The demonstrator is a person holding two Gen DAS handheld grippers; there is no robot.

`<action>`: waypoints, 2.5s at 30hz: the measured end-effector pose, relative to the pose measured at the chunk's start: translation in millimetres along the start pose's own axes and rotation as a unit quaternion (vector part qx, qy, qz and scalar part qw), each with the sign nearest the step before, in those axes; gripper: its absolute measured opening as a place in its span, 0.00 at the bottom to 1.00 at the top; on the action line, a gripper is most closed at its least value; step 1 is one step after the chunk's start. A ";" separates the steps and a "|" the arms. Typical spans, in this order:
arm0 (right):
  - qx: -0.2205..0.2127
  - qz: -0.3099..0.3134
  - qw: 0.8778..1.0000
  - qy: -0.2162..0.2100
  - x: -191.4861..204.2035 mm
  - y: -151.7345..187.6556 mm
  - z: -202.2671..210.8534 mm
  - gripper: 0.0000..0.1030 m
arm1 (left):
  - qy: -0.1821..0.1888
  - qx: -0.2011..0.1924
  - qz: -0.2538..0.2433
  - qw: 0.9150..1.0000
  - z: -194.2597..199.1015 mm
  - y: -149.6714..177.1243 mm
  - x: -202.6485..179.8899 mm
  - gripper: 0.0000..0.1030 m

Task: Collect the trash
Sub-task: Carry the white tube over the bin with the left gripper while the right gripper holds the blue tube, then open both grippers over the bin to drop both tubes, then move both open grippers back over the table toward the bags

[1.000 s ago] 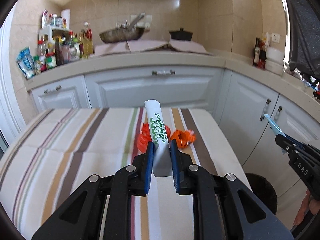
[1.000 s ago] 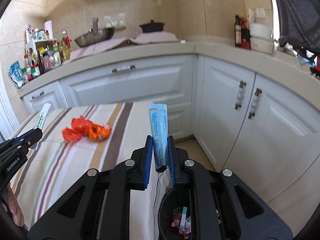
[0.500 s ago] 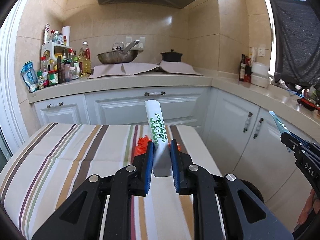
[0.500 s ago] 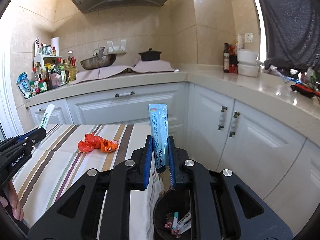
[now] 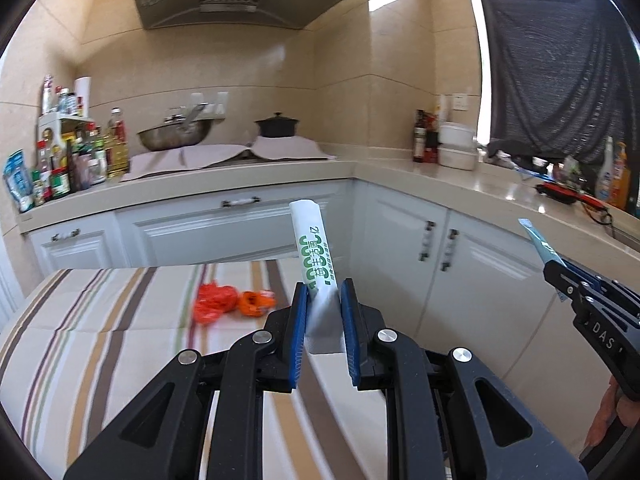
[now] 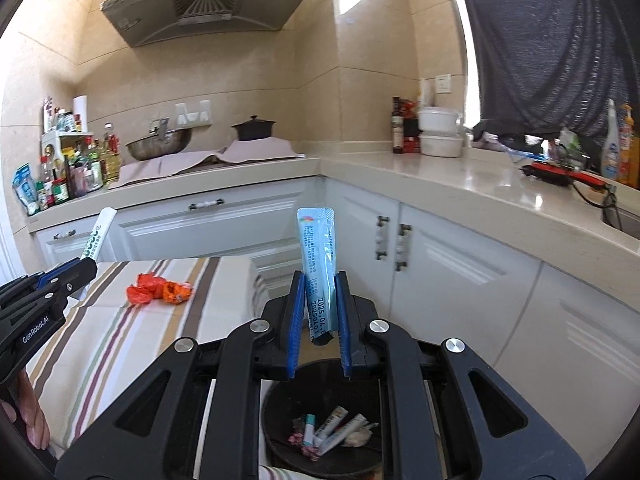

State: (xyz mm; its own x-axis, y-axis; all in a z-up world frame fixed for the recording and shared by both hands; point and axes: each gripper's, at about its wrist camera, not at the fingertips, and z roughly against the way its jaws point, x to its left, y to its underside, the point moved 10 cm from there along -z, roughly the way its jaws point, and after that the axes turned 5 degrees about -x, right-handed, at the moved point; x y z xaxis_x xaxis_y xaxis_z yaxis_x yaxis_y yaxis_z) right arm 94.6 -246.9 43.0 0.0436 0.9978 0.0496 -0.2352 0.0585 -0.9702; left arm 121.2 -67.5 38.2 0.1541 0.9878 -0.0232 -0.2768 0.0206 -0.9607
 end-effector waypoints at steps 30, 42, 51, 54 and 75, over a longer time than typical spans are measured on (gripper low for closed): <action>0.037 -0.022 0.998 0.052 -70.7 51.7 -23.0 0.15 | 0.060 0.045 -0.029 0.997 -46.7 50.2 -86.0 0.18; 0.053 -0.025 0.997 0.041 -67.5 66.4 -54.1 0.15 | 0.058 0.058 -0.046 0.996 -75.3 66.4 -97.3 0.18; 0.076 -0.032 0.996 0.040 -69.6 88.6 -82.3 0.15 | 0.054 0.090 -0.055 0.993 -99.5 88.0 -101.8 0.18; 0.080 -0.033 0.995 0.041 -69.4 94.2 -90.4 0.16 | 0.053 0.103 -0.053 0.992 -105.9 93.6 -102.1 0.19; 0.078 -0.029 0.996 0.038 -54.2 88.8 -94.1 0.43 | 0.033 0.097 -0.016 0.995 -97.6 74.6 -69.3 0.46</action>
State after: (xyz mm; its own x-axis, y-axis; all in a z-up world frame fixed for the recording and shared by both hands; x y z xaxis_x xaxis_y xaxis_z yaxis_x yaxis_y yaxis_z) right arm 162.8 -298.7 -68.2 0.1343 0.9876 0.0812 -0.3776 0.1268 -0.9172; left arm 182.5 -149.5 -58.9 0.2268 0.9738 -0.0171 -0.4474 0.0886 -0.8899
